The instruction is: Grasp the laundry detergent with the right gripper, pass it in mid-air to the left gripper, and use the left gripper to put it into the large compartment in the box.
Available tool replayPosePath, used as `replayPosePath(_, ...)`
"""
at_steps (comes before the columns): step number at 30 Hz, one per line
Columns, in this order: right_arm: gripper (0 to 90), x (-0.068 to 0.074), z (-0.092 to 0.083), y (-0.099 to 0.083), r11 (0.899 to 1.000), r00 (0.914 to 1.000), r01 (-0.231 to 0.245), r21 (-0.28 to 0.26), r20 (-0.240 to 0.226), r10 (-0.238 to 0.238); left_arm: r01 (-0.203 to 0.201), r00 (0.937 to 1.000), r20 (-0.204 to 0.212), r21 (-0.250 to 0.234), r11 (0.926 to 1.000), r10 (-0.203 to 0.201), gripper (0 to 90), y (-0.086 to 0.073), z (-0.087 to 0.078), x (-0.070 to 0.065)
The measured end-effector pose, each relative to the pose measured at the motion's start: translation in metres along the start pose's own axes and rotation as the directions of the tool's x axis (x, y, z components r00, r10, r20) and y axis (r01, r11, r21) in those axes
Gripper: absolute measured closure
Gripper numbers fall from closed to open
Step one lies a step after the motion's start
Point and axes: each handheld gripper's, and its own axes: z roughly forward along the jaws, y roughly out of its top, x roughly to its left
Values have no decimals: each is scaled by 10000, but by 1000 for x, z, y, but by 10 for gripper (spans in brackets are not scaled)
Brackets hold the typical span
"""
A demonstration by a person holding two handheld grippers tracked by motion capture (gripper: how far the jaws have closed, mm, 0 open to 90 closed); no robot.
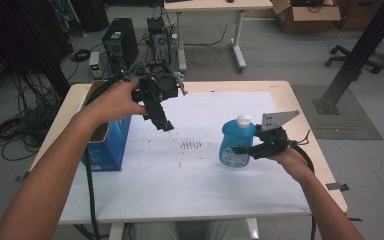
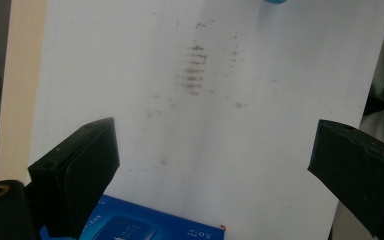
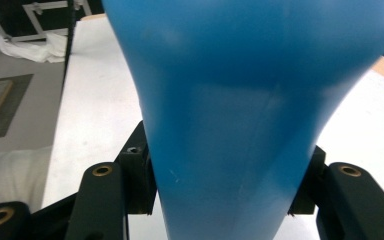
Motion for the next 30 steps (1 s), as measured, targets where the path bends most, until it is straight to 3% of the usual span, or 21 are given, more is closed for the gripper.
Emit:
replayPosePath(13,444,7,7,22,9990,9951,439,17,-884,-436,-226,9997,119,68,9997,226,60,6,-7,-16)
replayPosePath(30,444,14,26,49,9957,9804,912,-146,-1741,-924,-586,9969,519,10,9983,584,60,15,-14,-34)
